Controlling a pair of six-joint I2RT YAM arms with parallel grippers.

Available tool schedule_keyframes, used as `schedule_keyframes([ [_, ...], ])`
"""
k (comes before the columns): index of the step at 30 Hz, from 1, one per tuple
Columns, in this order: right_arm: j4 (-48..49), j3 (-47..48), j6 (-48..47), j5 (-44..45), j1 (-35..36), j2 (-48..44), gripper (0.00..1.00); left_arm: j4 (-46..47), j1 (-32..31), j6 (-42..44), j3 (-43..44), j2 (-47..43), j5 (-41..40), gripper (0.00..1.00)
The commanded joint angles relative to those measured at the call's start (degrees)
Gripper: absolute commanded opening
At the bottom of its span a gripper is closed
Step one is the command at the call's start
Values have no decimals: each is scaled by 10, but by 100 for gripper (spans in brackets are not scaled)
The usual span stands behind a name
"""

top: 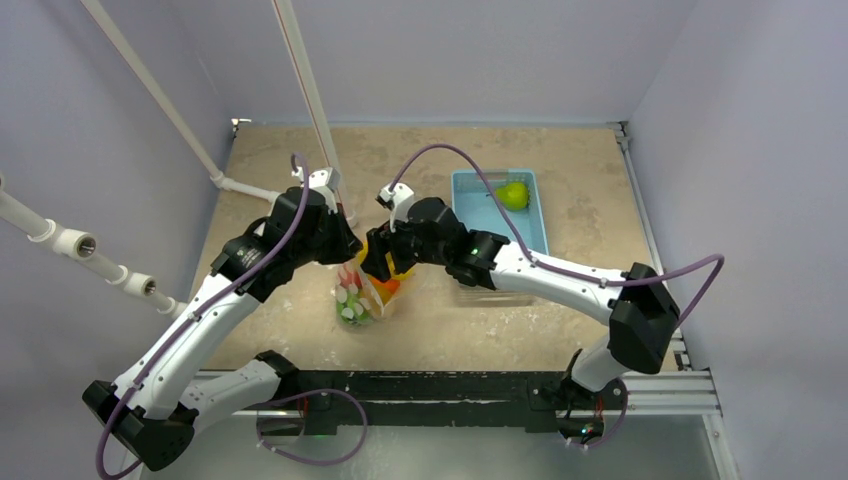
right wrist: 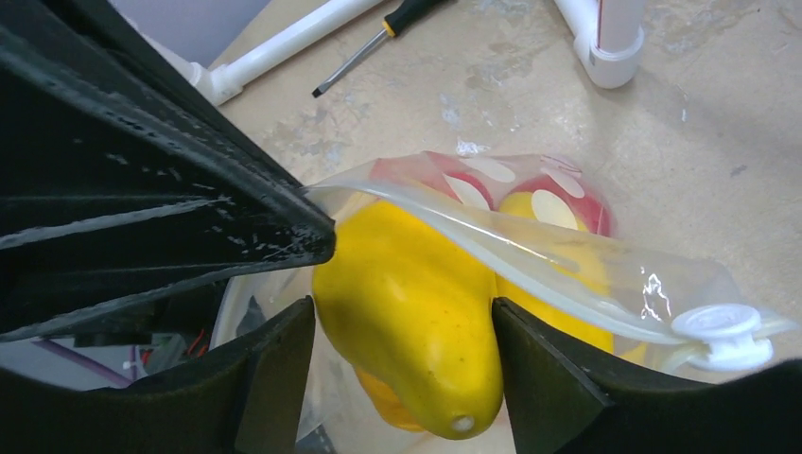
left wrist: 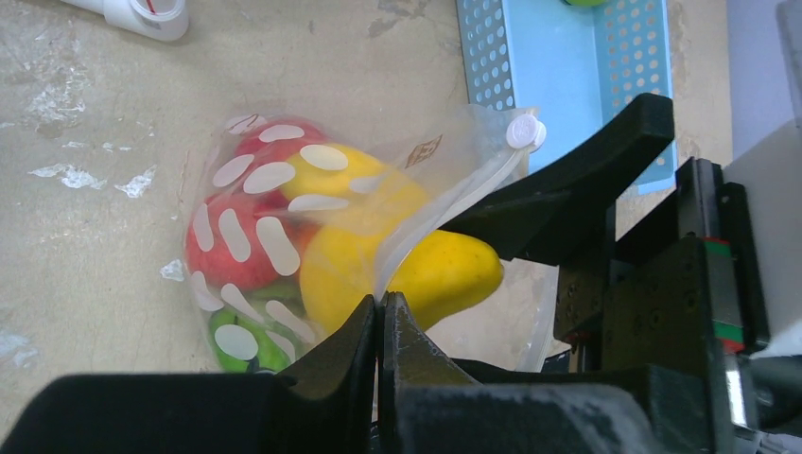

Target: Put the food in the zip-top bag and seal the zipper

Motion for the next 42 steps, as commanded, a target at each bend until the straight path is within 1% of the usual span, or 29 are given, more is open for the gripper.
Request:
schedule_keyframes([
  [1,44,14,10,22,2,-1,75,7,-1,-8,27,-13,-7,0],
  [5,43,12,10,31,2,-17,87,6,-2,-9,26,-14,-9,0],
  [7,38,15,10,35,3,-28,89,6,-2,-10,26,-14,-9,0],
  [11,18,26,11,56,2,-59,90,8,-2,-10,28,-11,-8,0],
  [16,-35,42,26,97,2,-102,88,9,-1,-10,28,-11,-8,0],
  [21,-92,58,42,192,2,-146,87,11,-1,-9,27,-11,-7,0],
  [27,-160,86,63,302,-4,-158,84,15,-2,-5,25,-10,-1,0],
  [30,-188,92,73,340,-20,-156,84,15,-1,-2,25,-12,-1,0],
  [35,-219,93,77,378,-71,-144,84,13,-1,2,25,-16,-3,0],
  [42,-214,90,64,404,-152,-110,84,8,-2,8,22,-21,-7,0],
])
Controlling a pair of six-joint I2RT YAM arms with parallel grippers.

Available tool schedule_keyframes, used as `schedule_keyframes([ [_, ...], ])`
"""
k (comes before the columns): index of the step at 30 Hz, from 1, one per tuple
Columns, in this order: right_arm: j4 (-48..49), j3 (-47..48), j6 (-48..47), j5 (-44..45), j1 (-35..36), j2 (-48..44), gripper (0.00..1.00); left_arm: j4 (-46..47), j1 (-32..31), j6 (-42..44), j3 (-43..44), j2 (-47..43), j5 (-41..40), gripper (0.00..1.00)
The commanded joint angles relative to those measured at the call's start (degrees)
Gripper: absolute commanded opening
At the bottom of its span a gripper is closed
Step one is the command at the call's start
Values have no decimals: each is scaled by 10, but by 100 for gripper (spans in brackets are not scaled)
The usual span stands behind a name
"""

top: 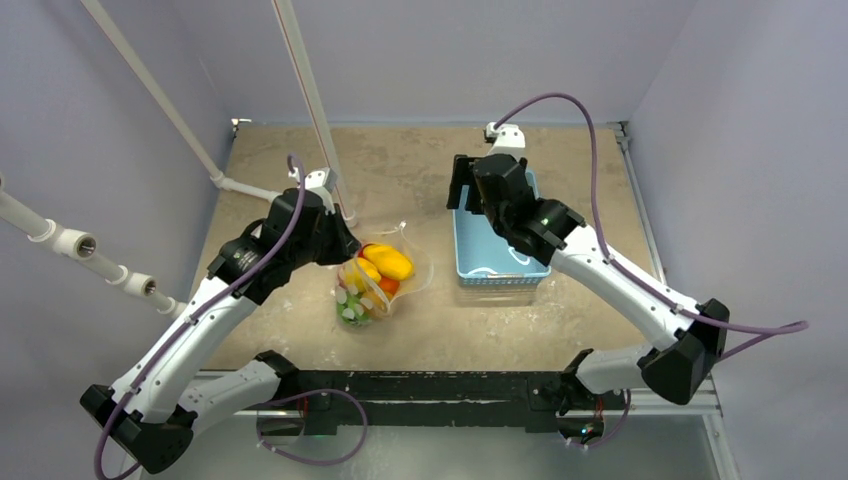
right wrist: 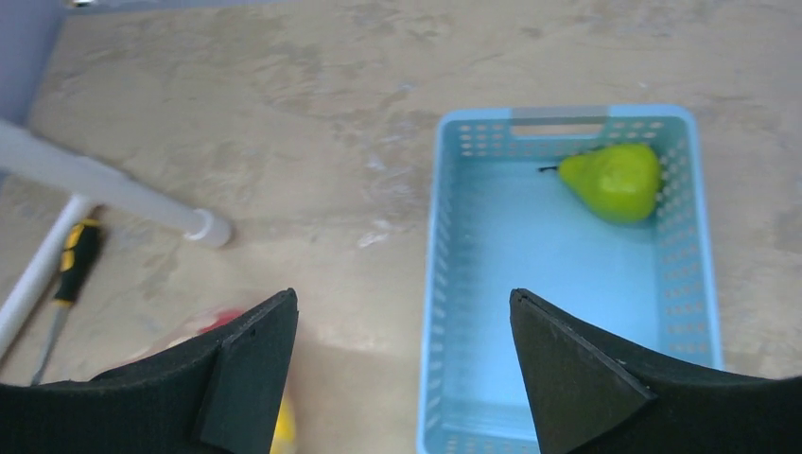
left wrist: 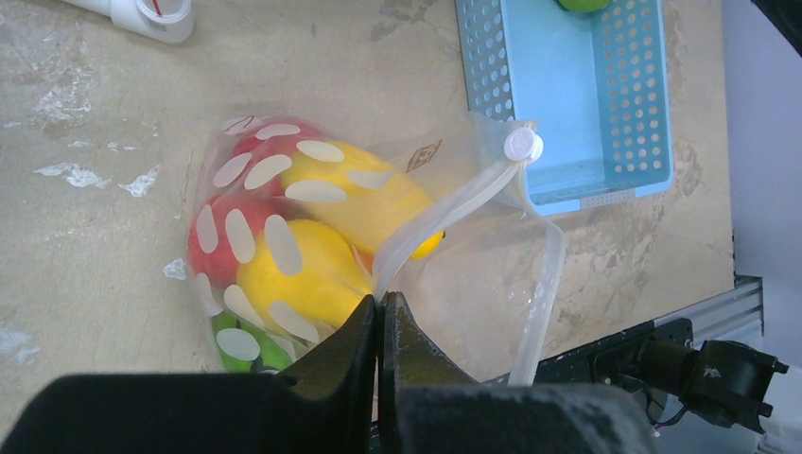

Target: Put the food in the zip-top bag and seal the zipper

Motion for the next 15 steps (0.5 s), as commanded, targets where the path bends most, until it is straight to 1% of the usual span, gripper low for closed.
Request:
schedule_keyframes([
  [1,-4,20,-1,44,-41,27,85,11,-2,11,21,-14,-3,0],
  [11,-2,29,-4,69,-125,119,83,6,-2,14,13,-27,-5,0],
  [15,7,35,-10,66,-148,153,83,10,-2,16,8,-29,-1,0],
])
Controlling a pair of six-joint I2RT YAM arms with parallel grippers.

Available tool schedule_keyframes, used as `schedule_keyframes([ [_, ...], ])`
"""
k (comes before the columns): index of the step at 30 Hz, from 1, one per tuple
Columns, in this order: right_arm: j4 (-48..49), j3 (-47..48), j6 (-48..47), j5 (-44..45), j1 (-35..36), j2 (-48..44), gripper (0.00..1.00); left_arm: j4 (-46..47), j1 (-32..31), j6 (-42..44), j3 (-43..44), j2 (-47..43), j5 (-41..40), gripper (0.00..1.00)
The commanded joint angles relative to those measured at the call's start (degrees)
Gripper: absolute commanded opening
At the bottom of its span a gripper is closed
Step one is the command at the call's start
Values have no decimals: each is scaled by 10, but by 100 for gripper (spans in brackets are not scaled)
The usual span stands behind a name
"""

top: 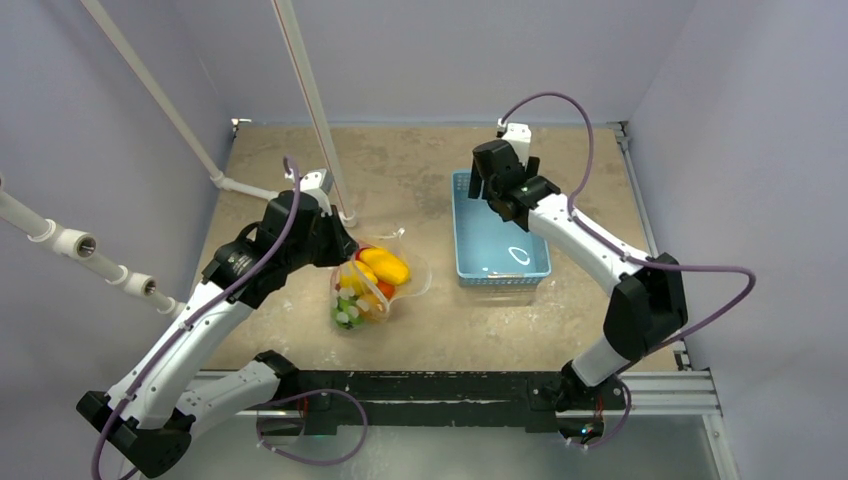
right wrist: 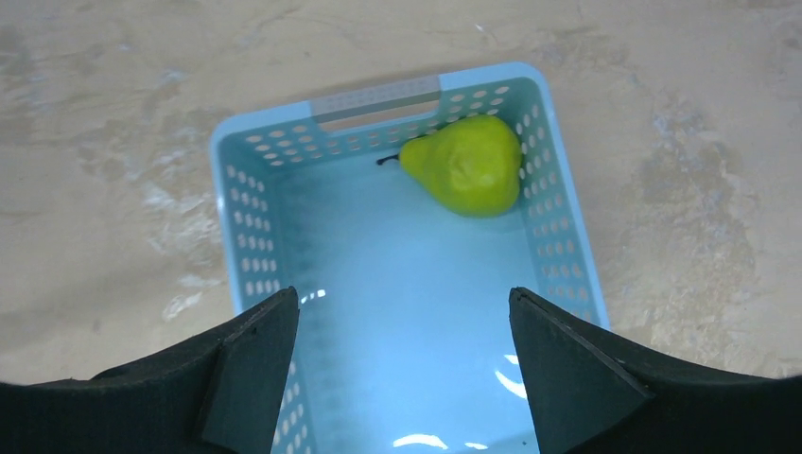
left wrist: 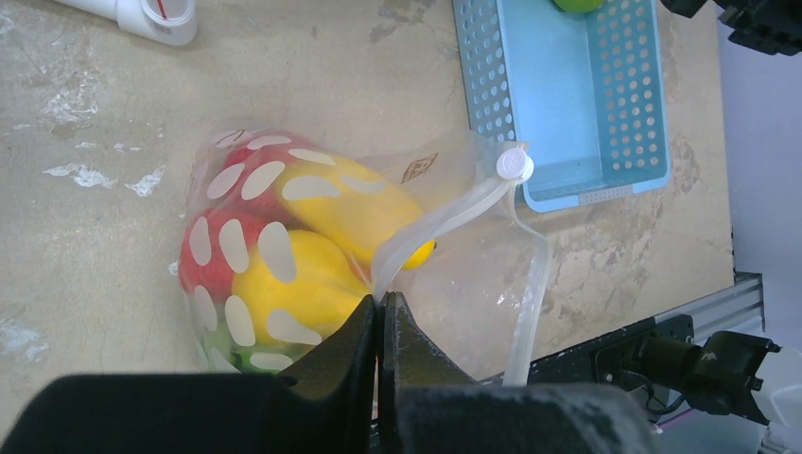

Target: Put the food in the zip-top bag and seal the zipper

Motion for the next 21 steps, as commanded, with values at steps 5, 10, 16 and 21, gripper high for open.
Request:
schedule_keyframes([
  [5,20,48,-14,22,-48,64,84,24,-1,14,2,-13,8,0],
  [10,20,75,-17,14,-75,112,84,24,-2,20,1,-13,12,0],
  [16,31,89,-16,-3,-105,159,85,28,-2,28,-3,-10,27,0],
  [21,40,102,-18,-20,-118,184,85,31,-2,32,-7,-9,30,0],
])
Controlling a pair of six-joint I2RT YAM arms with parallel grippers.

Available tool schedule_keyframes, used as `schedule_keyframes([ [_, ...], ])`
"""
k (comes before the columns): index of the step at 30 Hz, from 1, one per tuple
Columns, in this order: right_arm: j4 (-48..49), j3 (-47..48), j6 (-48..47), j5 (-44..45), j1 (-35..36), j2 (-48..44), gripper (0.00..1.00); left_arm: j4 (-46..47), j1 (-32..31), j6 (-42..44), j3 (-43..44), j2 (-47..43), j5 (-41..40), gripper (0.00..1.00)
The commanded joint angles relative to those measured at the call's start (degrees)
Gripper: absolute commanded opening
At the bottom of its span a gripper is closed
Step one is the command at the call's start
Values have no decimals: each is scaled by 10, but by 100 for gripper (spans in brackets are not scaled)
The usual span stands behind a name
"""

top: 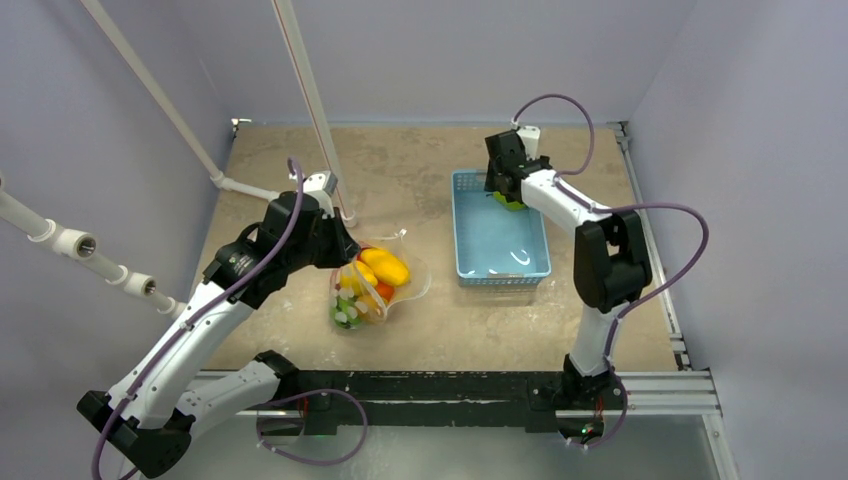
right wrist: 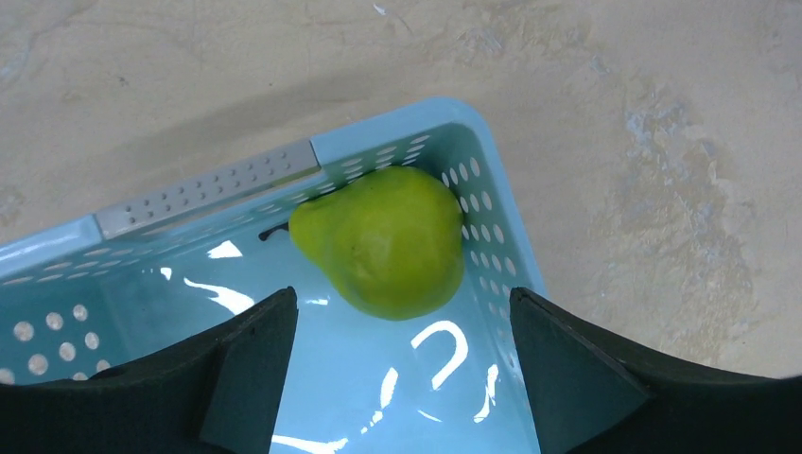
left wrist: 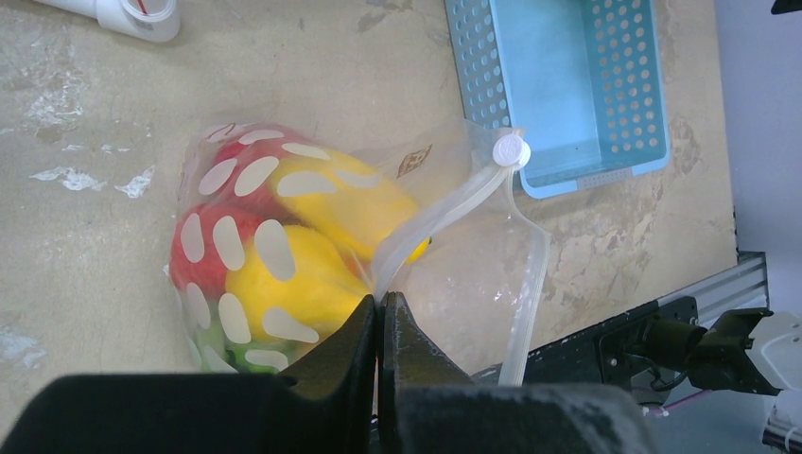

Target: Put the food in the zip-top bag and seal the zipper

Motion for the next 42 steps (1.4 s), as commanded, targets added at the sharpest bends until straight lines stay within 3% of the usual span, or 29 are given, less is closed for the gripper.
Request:
schedule_keyframes([
  [1,25,37,-7,-18,-10,8,85,29,-2,14,-2,-8,12,0],
  [16,49,45,-15,-42,-29,61,83,32,-2,16,-3,-8,12,0],
  [23,59,34,-14,-48,-31,70,74,29,-2,16,-1,-9,12,0],
  [27,69,21,-16,-56,-32,63,63,28,-2,15,-1,-10,12,0],
  [33,78,4,-19,-68,-32,58,39,28,-2,11,-1,-12,12,0],
  [39,85,-14,-19,-85,-32,50,0,24,-2,7,-2,-17,12,0],
  [42,87,-23,-20,-90,-32,34,0,23,-2,4,-2,-17,12,0],
])
